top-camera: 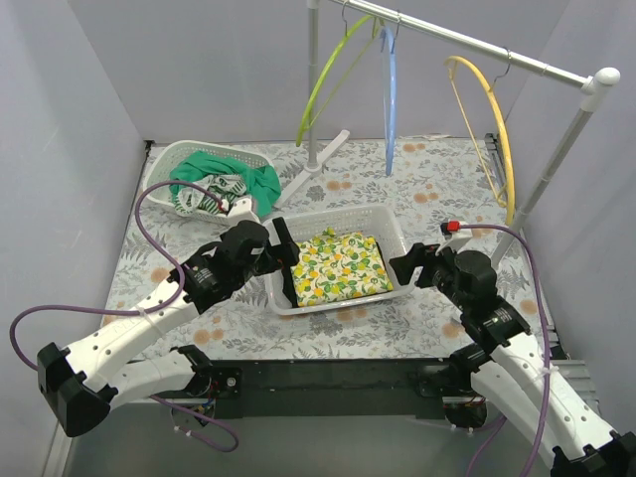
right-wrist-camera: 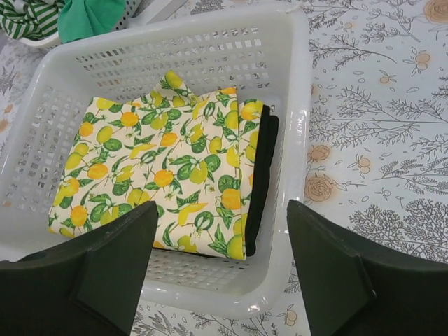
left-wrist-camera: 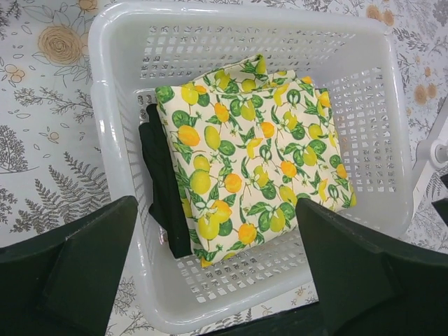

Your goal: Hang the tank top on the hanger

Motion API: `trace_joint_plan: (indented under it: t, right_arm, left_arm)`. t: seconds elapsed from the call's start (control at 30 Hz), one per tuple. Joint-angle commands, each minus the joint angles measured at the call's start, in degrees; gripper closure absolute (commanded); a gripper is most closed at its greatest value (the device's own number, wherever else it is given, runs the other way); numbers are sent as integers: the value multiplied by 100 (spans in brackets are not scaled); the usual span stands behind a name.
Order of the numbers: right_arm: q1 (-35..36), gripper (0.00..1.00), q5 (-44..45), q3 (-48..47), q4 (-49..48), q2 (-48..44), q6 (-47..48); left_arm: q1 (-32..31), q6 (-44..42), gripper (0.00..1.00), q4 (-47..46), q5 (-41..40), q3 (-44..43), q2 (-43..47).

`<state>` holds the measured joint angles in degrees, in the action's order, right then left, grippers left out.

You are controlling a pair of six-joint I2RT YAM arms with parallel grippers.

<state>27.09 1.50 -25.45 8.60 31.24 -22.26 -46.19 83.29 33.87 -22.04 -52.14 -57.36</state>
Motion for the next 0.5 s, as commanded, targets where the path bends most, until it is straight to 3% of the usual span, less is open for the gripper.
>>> trace_joint_plan:
  t: [0.0,0.3,0.47]
  right_arm:
    - [7,18,87,-311,159,162,11]
    - [7,17,316,-408,2,786,-15]
    - [-2,16,921,-715,-516,1522,-304]
  left_arm:
    - [23,-225,2,-222,270,-191,129]
    - [23,-348,2,-433,631,-165,138]
    - [23,-357,2,-688,850,-191,-55]
